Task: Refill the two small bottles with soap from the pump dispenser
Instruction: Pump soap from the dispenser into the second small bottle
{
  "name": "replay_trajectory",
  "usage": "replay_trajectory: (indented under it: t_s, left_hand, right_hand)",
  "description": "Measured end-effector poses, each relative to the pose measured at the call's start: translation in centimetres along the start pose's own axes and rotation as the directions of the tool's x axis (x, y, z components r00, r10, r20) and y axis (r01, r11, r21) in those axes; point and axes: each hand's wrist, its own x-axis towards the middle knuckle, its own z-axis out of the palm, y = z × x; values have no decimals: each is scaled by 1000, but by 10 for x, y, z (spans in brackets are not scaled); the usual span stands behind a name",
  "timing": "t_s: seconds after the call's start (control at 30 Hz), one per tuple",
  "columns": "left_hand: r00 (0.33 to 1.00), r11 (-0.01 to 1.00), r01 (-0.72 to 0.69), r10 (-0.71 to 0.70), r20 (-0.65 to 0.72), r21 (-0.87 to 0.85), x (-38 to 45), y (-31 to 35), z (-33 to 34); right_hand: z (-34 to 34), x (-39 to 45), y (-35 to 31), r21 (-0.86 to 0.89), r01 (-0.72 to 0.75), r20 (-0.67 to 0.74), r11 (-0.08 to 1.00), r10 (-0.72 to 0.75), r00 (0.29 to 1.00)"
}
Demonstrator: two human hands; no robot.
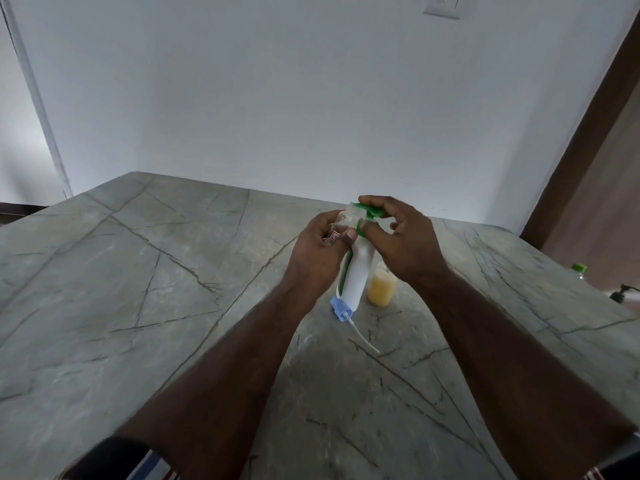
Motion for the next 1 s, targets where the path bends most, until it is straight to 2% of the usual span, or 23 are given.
replay_trajectory:
  t_s: [0.37, 0.63, 1.0]
  left_hand:
    - [1000, 1000, 14, -14, 7, 21, -4, 2, 0]
    - [1000, 1000, 22, -22, -6, -4, -2, 1, -1]
    - [1000, 1000, -15, 15, -21, 23, -1, 3, -5]
  right_hand:
    - [-6, 7, -3, -55, 31, 49, 998, -28, 998]
    - [-1, 2, 2, -31, 16, 19, 999, -15, 1000]
    - [-5, 3, -2, -33, 3, 46, 999, -1, 999]
